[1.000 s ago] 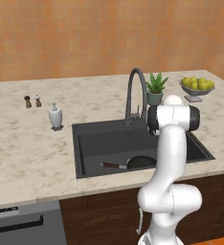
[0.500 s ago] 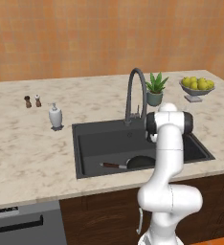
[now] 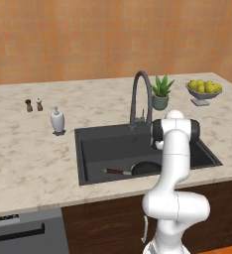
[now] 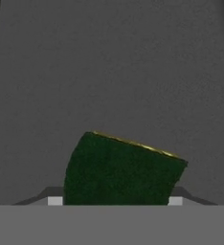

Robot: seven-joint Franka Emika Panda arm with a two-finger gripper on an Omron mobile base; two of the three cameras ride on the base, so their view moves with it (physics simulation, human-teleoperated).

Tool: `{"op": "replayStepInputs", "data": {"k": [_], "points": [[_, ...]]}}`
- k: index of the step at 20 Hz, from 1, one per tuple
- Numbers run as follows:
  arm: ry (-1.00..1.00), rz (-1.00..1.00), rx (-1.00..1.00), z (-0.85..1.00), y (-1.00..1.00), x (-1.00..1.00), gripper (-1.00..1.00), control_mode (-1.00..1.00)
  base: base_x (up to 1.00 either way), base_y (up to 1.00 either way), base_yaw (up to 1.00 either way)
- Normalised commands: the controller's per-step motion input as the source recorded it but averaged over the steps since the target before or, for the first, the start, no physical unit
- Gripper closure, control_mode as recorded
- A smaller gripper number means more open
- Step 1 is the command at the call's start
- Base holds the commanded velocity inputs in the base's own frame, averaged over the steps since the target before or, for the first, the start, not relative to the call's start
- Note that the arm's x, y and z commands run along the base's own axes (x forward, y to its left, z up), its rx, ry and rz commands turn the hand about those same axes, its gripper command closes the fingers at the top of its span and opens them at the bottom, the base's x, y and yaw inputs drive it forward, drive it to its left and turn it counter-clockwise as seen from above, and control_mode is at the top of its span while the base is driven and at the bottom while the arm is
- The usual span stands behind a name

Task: Pick the pan and sponge and place them into the sink. Then turn on the water.

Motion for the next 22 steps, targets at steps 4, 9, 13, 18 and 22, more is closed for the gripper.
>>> {"op": "replayStepInputs", "data": {"k": [4,9,13,18,22], "points": [[0.00,0.00,0.00,-0.01,-0.01,0.00,-1.00,-1.00,0.00,0.00,0.00],[0.00,0.00,0.00,0.14,0.00,-0.13,-1.00,-1.00,0.00,0.00,0.00],[0.00,0.00,0.00,0.84,0.00,-0.38,-1.00,-1.00,0.00,0.00,0.00],[-0.03,0.00,0.01,1.00,0.00,-0.52,-1.00,-1.00,0.00,0.00,0.00],[-0.07,-0.02,0.09,1.00,0.06,-0.46,-1.00,-1.00,0.00,0.00,0.00]]}}
